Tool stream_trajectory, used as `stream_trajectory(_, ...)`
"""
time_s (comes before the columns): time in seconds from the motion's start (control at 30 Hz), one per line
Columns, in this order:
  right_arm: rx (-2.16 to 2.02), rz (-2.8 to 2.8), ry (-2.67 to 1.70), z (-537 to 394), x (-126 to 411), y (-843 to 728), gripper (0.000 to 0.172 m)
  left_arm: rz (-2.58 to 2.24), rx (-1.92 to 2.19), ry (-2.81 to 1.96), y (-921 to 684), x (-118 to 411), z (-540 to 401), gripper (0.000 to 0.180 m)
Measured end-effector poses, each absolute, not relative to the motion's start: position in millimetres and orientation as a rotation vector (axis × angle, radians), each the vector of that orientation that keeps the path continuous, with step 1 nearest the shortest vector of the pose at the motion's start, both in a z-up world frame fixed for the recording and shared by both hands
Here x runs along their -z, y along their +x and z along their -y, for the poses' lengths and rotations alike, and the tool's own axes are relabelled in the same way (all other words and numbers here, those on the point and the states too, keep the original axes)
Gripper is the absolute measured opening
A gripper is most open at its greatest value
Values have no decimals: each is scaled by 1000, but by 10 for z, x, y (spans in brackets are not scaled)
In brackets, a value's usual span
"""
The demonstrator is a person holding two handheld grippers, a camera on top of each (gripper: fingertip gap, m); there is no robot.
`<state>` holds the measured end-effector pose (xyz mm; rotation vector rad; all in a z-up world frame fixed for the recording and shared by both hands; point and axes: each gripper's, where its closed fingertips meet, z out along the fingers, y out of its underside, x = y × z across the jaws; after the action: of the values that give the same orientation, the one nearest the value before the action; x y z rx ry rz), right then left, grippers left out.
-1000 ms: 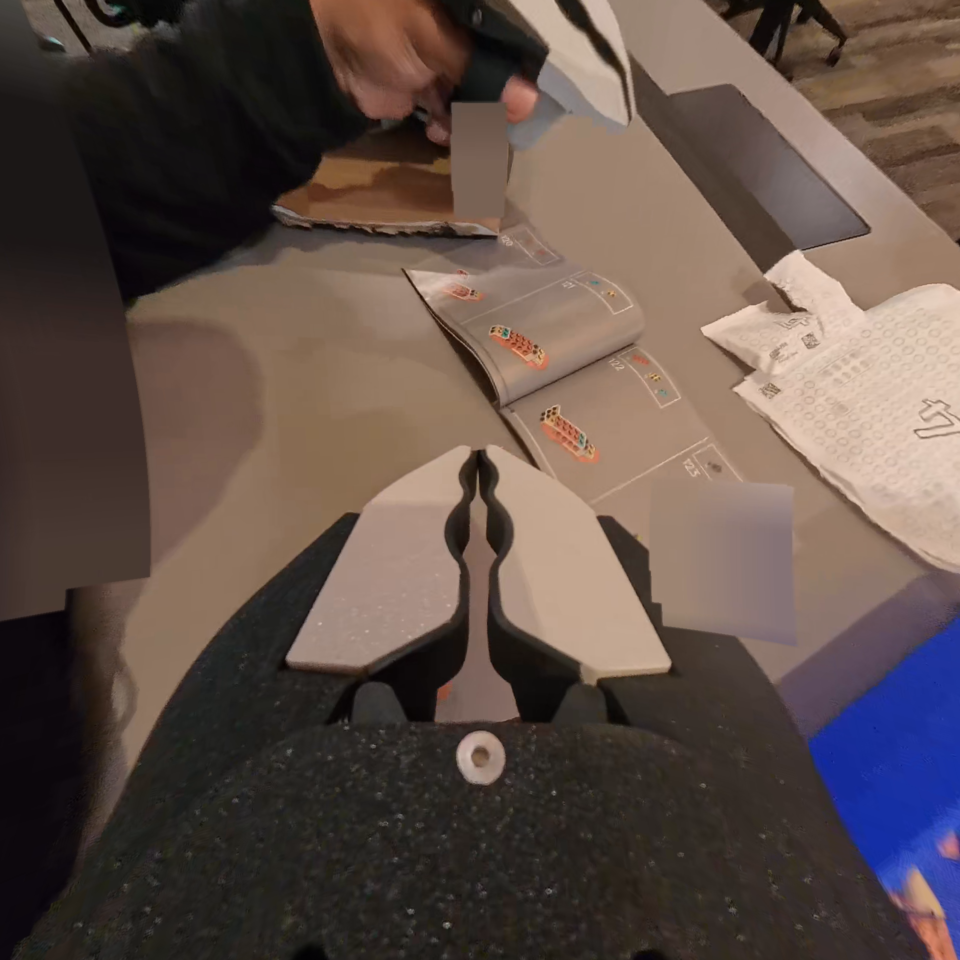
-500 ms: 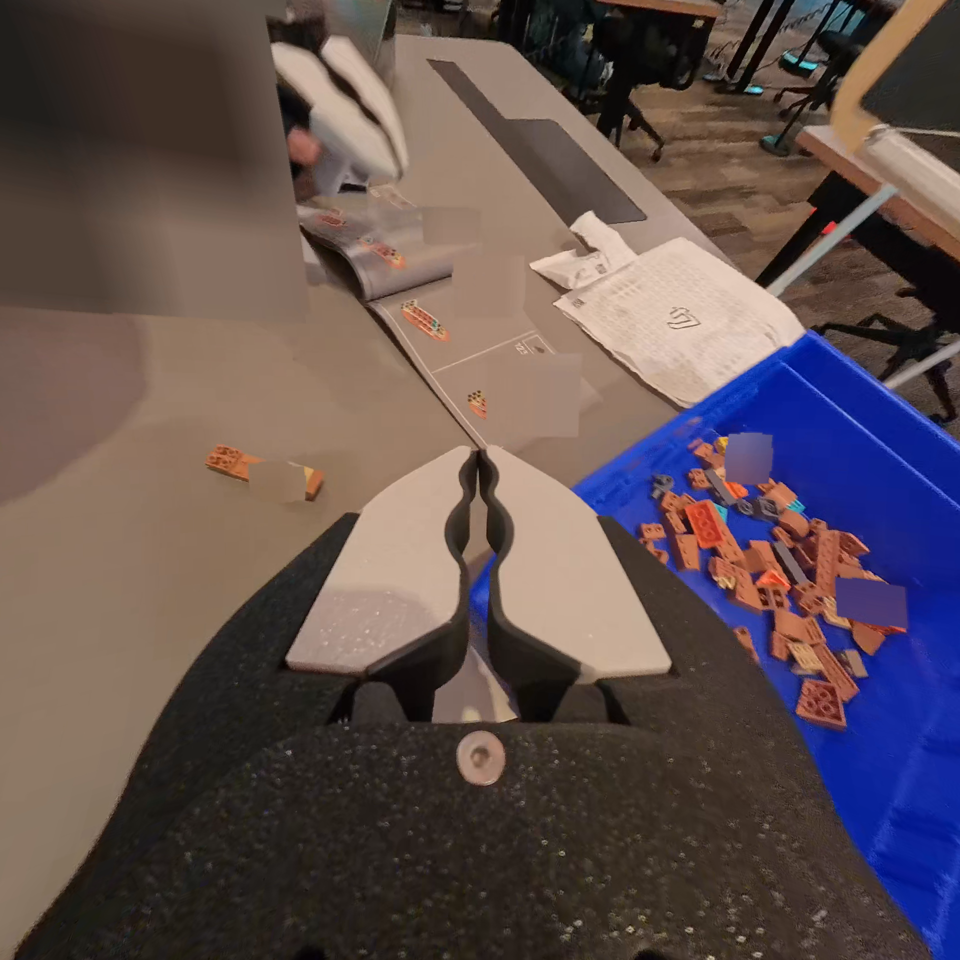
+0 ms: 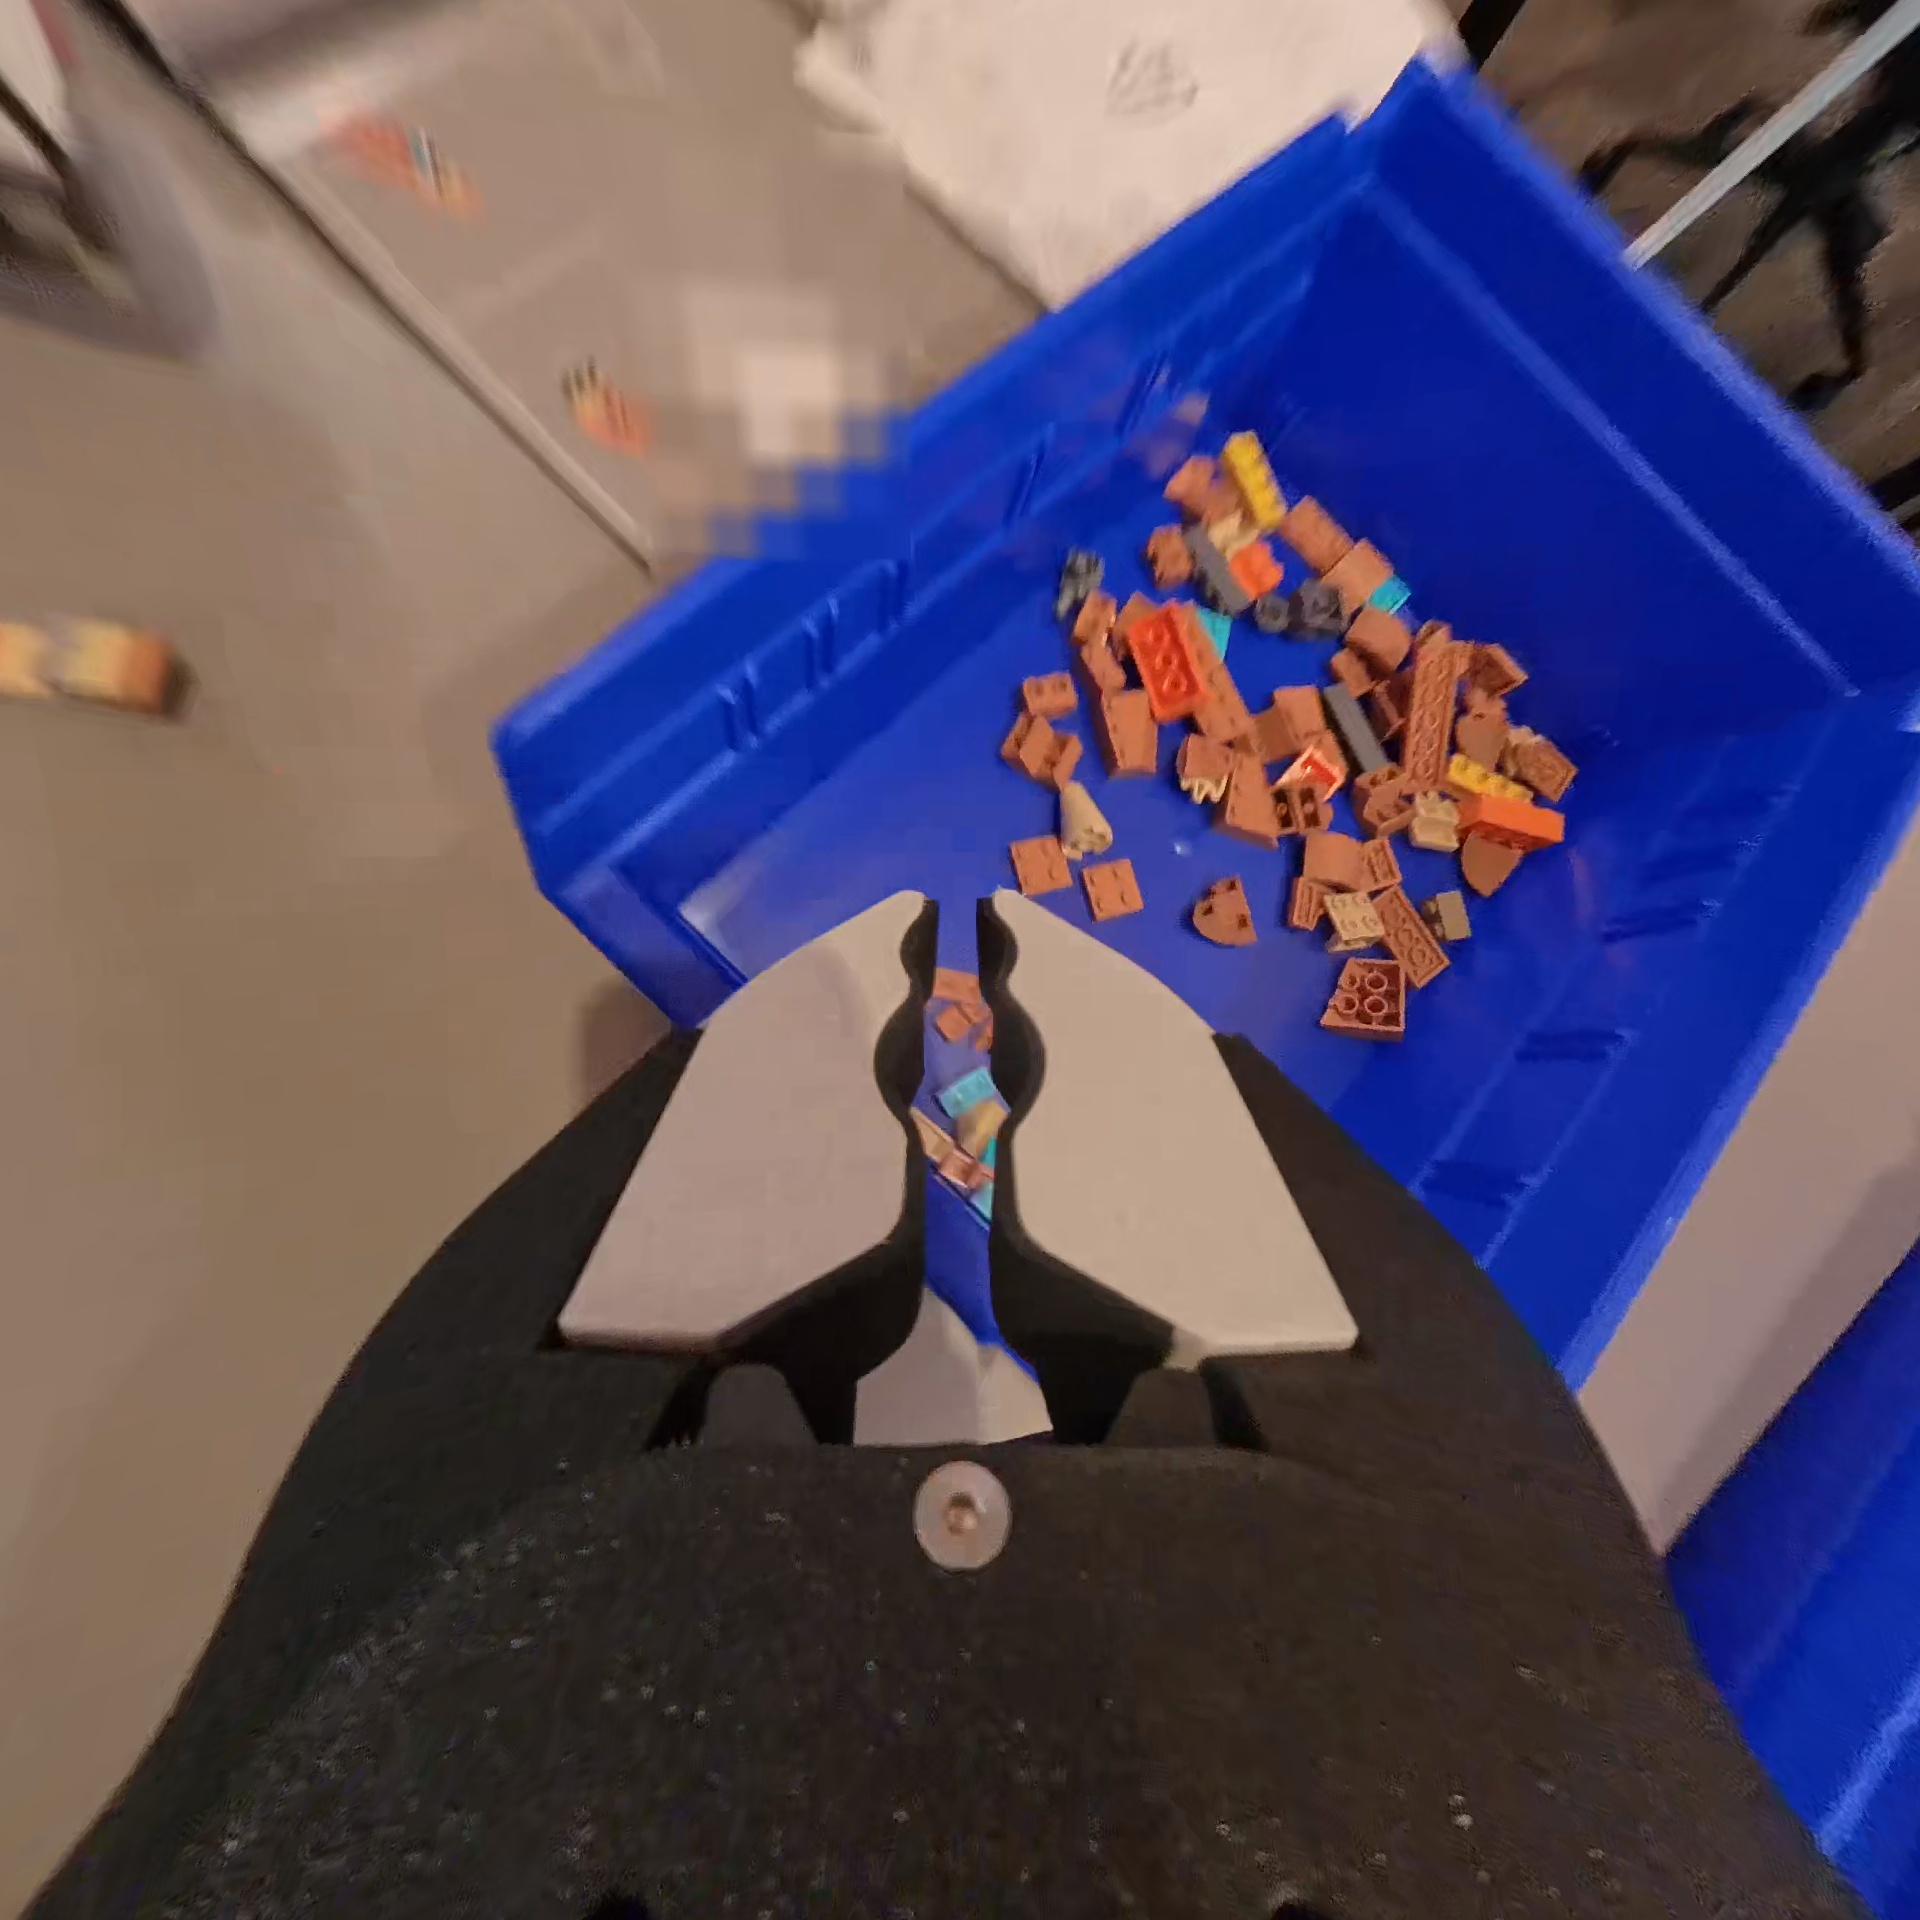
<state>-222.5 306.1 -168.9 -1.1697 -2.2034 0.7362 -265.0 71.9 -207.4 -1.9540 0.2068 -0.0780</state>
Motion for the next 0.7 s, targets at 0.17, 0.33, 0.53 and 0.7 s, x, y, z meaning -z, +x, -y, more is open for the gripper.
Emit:
stream_trajectory(0.17, -350, 2526, -1040, -3330, 2131, -2498, 20, -257, 39, -1990, -2595, 2136, -680, 0)
stream_trajectory(0.33, -235, 2649, -1005, -3484, 2422, -2730, 25, -285, -1, -2020, -2614, 2191, -646, 0)
stream_trajectory(0.53, -222, 2705, -1021, -3497, 2533, -2791, 25, -282, 0, -2015, -2632, 2183, -614, 0)
stream_trajectory(0.7, -167, 2766, -1100, -3524, 2634, -2798, 23, -285, -8, -2017, -2636, 2187, -602, 0)
